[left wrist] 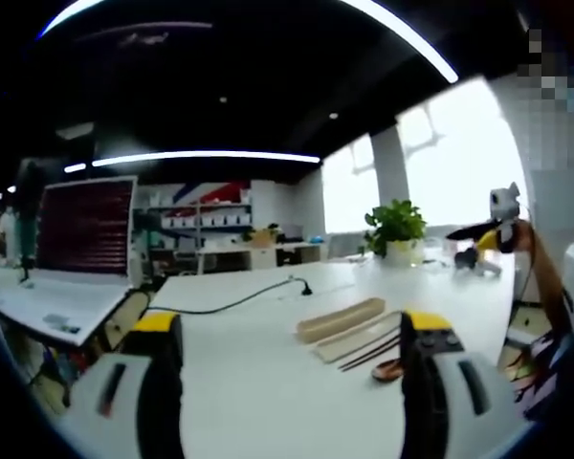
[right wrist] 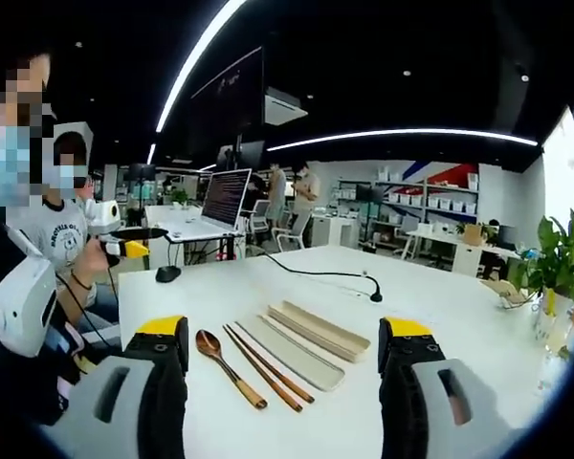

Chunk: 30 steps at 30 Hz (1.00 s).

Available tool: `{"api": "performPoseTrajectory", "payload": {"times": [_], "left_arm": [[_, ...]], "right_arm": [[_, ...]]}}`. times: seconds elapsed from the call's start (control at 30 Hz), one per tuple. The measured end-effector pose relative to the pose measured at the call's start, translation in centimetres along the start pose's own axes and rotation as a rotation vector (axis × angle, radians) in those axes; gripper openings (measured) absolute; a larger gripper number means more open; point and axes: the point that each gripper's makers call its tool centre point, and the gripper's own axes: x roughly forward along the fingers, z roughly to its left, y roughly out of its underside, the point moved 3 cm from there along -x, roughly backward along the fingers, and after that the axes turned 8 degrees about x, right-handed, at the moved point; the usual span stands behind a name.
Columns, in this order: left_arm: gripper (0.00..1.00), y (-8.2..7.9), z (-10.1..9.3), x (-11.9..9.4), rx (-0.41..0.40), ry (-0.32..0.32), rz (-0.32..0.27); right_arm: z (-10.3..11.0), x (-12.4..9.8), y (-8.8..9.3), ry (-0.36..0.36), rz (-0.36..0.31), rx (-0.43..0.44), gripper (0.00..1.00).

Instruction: Arrange the utensils inside the cutlery case until each visible utensil rests in its matching compartment.

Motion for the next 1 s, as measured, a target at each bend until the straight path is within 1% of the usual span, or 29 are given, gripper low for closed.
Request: {"api": "performPoseTrajectory", "payload": {"times": [0.2,0.5,0.6,0.7,0.77,0.83,0.9,1.0], "left_arm": [[1.0,0.3,0.1,0.2,-0.014,0.004,0.0],[1.0,0.7,-0.1,0.7,-0.017,0.015,0.008],[1.0,1.1,-0.2,1.0,-0.02,0.025,0.021],[0.98,1.4,-0.4,1.3,-0.019,0.03,0.025],[0.93,1.2,-0.4,1.5,0.004,0.026,-0.003],[0.9,1.4,-0.5,1.8,0.003,0.033,-0.009],[0.9,1.8,-1.0,2.3,-0.012,0.057,0.004],[0.88,2.1,-1.6,2.8,-0.001,0.074,0.019]], "right_arm": [[0.1,0.8,0.2,-0.017,0.037,-0.016,0.83],[0.7,2.1,1.1,-0.077,0.064,-0.013,0.8],[0.8,2.6,1.5,-0.094,0.076,-0.008,0.79],[0.6,2.9,1.7,-0.106,0.065,0.01,0.78],[0.4,3.1,1.6,-0.105,0.04,0.016,0.78],[0.2,3.1,1.8,-0.101,0.037,0.015,0.77],[-0.2,3.1,2.1,-0.095,0.038,0.024,0.77],[-0.7,3.1,2.6,-0.099,0.04,0.039,0.75]]}}
